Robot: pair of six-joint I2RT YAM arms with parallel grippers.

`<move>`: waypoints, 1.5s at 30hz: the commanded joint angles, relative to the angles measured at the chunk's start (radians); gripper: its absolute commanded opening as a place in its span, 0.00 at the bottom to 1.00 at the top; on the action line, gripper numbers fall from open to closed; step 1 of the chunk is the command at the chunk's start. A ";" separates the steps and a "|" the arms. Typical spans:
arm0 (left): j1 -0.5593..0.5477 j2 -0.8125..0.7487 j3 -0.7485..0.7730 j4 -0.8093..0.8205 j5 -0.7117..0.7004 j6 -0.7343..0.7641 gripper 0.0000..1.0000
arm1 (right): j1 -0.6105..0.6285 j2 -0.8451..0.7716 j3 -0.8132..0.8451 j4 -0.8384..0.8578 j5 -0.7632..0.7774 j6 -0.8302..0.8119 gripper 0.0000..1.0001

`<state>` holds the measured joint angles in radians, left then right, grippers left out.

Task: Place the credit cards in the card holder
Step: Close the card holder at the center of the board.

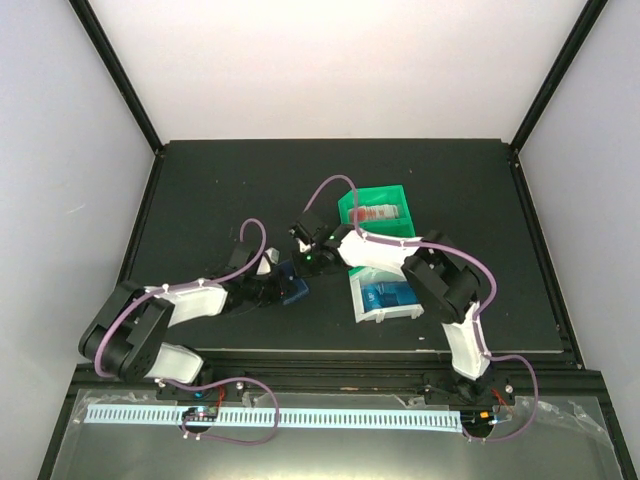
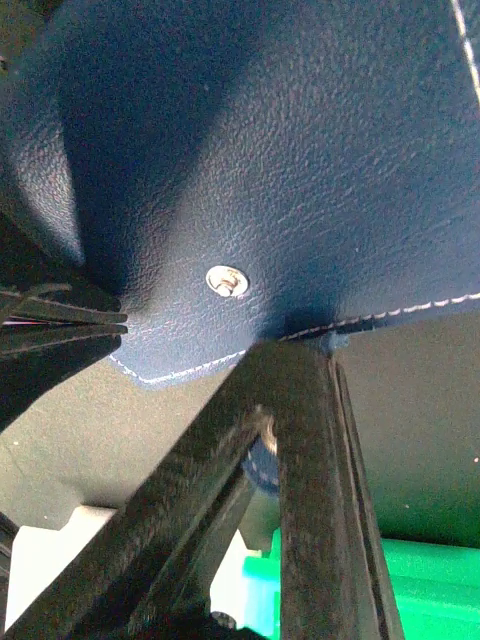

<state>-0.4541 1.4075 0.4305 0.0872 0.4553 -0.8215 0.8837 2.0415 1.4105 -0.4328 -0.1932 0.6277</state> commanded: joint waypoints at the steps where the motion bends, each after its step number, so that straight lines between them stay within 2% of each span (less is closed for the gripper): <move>1: -0.002 -0.047 -0.031 -0.117 -0.066 0.023 0.04 | 0.037 0.050 0.031 -0.007 0.023 -0.007 0.08; 6: 0.005 -0.204 -0.051 -0.199 -0.117 0.016 0.10 | 0.052 0.078 0.026 -0.021 0.037 -0.008 0.09; 8: 0.009 -0.265 -0.062 -0.236 -0.148 0.012 0.19 | 0.059 0.077 0.027 -0.024 0.042 -0.012 0.09; 14: 0.016 -0.383 -0.102 -0.315 -0.297 -0.002 0.53 | 0.064 0.062 0.022 -0.030 0.064 -0.033 0.09; 16: 0.026 -0.370 -0.109 -0.293 -0.312 0.007 0.55 | 0.063 0.059 0.021 -0.025 0.064 -0.044 0.09; 21: 0.061 -0.247 -0.053 -0.304 -0.267 0.064 0.55 | 0.064 0.051 0.030 -0.037 0.036 -0.066 0.08; 25: 0.075 -0.210 -0.027 -0.286 -0.242 0.081 0.52 | 0.064 0.024 0.010 -0.015 0.004 -0.057 0.08; 33: 0.074 -0.118 0.005 -0.302 -0.243 0.104 0.38 | 0.063 -0.044 -0.028 0.007 -0.021 -0.081 0.09; 38: 0.075 -0.084 0.006 -0.346 -0.260 0.111 0.30 | 0.063 -0.057 -0.016 -0.026 -0.003 -0.086 0.17; 41: 0.075 -0.088 0.000 -0.368 -0.272 0.113 0.28 | 0.062 -0.065 -0.008 -0.057 0.052 -0.074 0.24; 45: 0.075 -0.096 -0.008 -0.375 -0.266 0.110 0.28 | 0.063 -0.076 -0.005 -0.061 0.057 -0.073 0.23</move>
<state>-0.3862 1.2907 0.4496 -0.1719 0.2203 -0.7319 0.9413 2.0129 1.3933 -0.4751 -0.1650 0.5564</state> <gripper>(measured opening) 0.281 0.246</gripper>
